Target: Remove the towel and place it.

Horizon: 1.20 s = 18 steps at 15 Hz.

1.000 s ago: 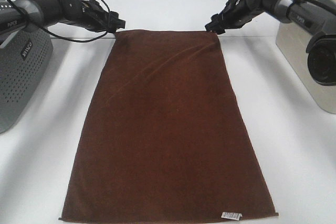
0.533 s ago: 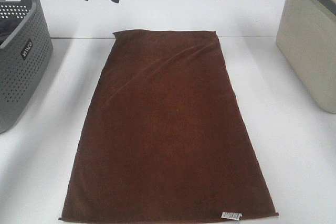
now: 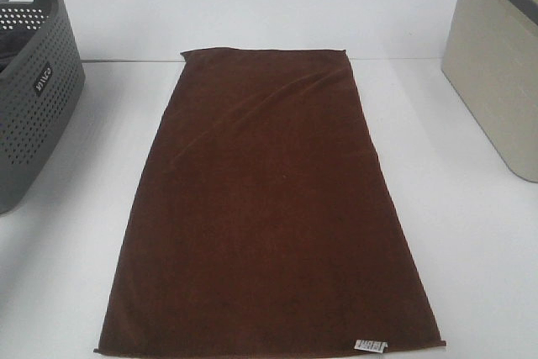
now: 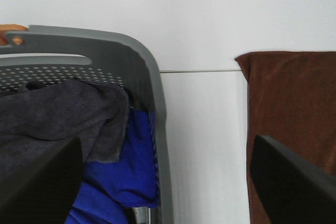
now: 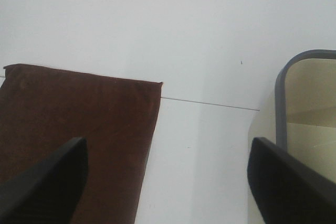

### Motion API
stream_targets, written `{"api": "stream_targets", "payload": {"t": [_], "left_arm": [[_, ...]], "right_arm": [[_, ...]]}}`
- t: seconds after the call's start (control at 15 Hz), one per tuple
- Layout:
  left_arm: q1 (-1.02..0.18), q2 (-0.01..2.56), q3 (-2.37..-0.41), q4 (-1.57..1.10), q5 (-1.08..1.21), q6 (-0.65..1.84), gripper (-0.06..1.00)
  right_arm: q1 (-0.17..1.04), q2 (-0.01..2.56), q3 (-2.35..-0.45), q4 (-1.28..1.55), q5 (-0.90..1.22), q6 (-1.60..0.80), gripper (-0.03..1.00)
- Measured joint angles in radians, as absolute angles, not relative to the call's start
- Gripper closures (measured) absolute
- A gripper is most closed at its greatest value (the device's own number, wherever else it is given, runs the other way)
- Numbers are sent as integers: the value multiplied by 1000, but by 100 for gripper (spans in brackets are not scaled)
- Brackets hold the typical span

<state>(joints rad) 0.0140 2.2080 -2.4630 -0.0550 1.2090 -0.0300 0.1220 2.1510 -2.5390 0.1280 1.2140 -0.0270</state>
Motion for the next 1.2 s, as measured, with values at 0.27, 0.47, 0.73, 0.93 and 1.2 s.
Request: {"api": "stream_targets", "payload": {"t": [0.27, 0.47, 0.73, 0.93, 1.2], "left_arm": [[16, 2057, -2258, -79, 1209, -19, 15], [15, 1853, -1980, -40, 1211, 0, 15], [15, 1429, -1543, -21, 1148, -11, 15], [15, 1120, -1293, -16, 1118, -15, 15], [15, 673, -990, 46, 1082, -15, 15]], "right_arm": [[123, 1866, -2201, 145, 1216, -20, 17], [123, 1581, -1830, 142, 1218, -20, 17], [123, 1113, -1391, 121, 1222, 8, 17], [123, 798, -1176, 121, 1222, 17, 17], [123, 366, -970, 121, 1223, 30, 17]]}}
